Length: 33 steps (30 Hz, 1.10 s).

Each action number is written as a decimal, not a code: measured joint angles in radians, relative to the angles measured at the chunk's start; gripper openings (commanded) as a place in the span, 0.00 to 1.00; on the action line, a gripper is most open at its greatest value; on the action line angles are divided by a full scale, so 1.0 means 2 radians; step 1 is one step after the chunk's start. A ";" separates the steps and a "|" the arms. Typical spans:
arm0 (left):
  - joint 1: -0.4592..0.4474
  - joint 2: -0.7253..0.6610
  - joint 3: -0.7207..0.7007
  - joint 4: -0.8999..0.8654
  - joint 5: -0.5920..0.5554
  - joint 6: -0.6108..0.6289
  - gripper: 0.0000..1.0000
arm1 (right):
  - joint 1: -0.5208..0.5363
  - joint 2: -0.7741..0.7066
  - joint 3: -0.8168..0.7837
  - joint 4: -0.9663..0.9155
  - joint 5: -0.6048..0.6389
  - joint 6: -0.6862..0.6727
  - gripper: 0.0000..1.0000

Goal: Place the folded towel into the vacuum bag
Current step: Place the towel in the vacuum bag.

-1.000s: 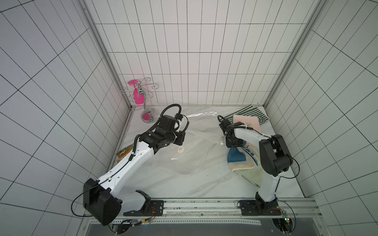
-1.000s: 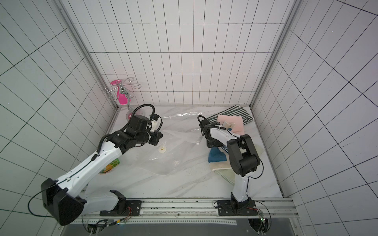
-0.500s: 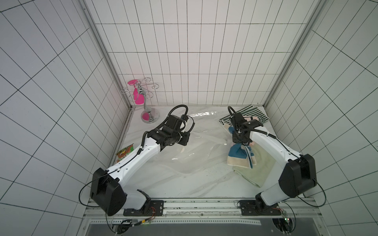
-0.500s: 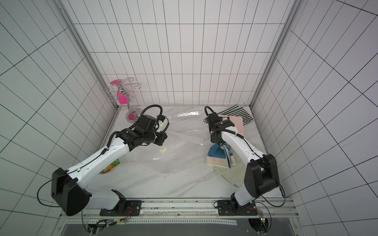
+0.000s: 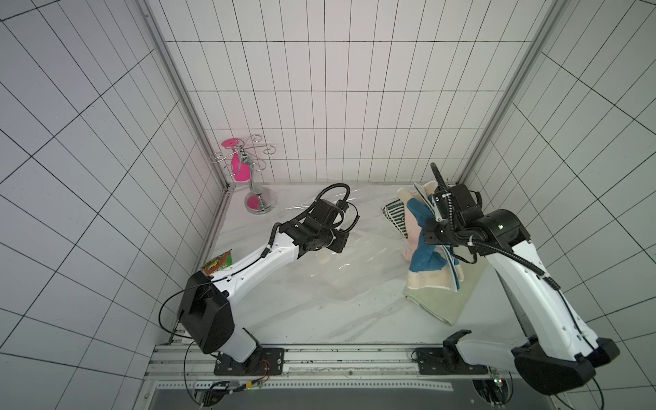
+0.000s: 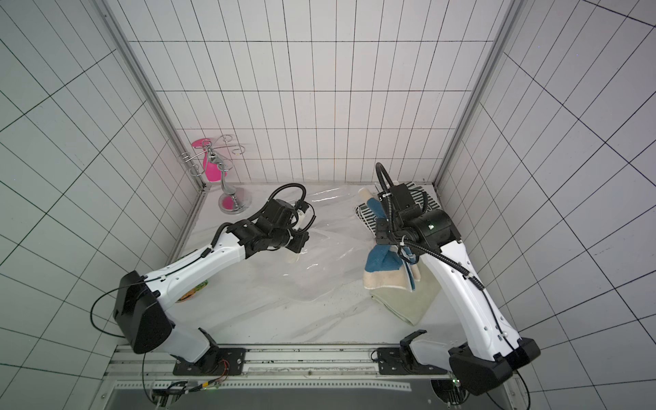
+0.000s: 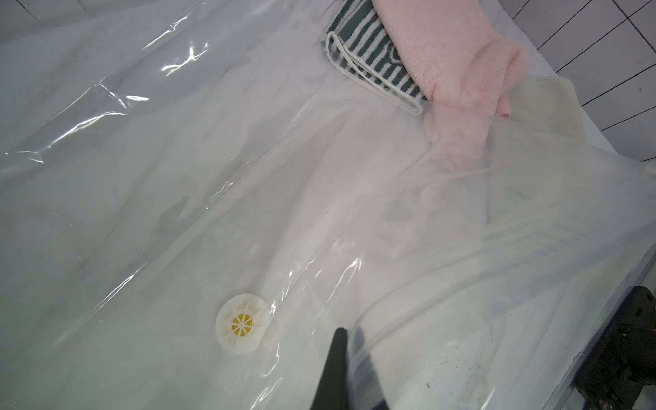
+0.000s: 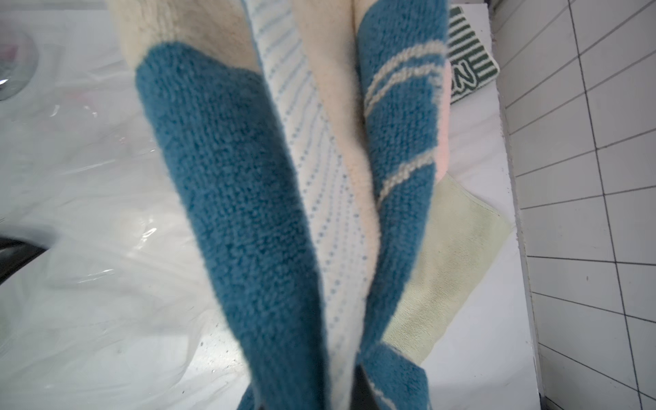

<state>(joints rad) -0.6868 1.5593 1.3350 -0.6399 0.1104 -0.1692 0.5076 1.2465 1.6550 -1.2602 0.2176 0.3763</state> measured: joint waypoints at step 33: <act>-0.004 0.024 0.076 0.049 -0.007 -0.018 0.00 | 0.166 0.033 -0.243 0.134 -0.137 0.069 0.00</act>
<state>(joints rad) -0.6945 1.6081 1.4876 -0.5415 0.0959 -0.2058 0.8391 1.3132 1.1694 -0.9924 -0.0563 0.5137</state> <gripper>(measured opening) 0.048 0.120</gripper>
